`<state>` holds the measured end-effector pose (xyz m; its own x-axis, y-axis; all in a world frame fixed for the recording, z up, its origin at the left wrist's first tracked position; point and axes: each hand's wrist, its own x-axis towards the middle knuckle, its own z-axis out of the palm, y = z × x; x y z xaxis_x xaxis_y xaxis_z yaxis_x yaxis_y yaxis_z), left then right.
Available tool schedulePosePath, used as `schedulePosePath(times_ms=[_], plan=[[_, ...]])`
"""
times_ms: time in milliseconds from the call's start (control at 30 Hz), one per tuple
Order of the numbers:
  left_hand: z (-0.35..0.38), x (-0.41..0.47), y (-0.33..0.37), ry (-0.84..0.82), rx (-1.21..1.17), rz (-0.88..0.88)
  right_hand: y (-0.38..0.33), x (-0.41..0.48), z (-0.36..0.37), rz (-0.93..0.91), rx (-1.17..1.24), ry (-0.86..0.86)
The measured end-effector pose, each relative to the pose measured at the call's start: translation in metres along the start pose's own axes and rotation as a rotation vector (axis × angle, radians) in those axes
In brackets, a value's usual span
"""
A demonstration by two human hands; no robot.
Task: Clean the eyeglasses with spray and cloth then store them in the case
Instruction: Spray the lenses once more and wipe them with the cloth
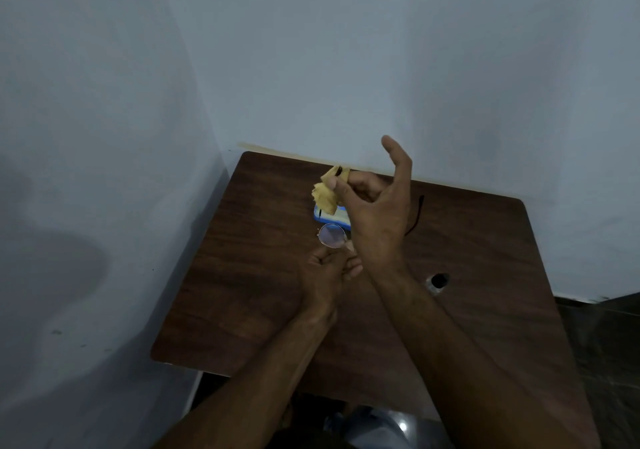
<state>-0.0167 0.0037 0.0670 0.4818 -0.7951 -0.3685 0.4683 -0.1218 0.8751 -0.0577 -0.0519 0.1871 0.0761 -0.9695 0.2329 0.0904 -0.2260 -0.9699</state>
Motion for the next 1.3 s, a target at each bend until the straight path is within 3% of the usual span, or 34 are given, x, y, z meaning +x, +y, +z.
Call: schedulePosePath(times_ms=[200,300,500,667,967,1300], plan=[[0.001,-0.002,0.005,0.041,-0.013,-0.048,0.008,0.009,-0.006,0.176,0.14,0.166],[0.003,-0.002,0.007,0.054,0.016,-0.06,0.017,0.005,-0.006,0.087,0.024,0.063],[0.006,0.004,0.012,0.098,0.111,0.143,0.039,-0.012,-0.006,0.062,-0.359,-0.155],[0.003,0.008,0.004,0.122,0.115,0.123,0.045,-0.015,-0.004,0.036,-0.554,-0.267],[-0.003,0.012,0.002,0.079,0.158,0.105,0.037,-0.012,0.0,0.071,-0.102,-0.026],[0.005,0.008,0.0,0.012,0.101,0.065,0.01,0.013,-0.009,0.211,0.056,0.213]])
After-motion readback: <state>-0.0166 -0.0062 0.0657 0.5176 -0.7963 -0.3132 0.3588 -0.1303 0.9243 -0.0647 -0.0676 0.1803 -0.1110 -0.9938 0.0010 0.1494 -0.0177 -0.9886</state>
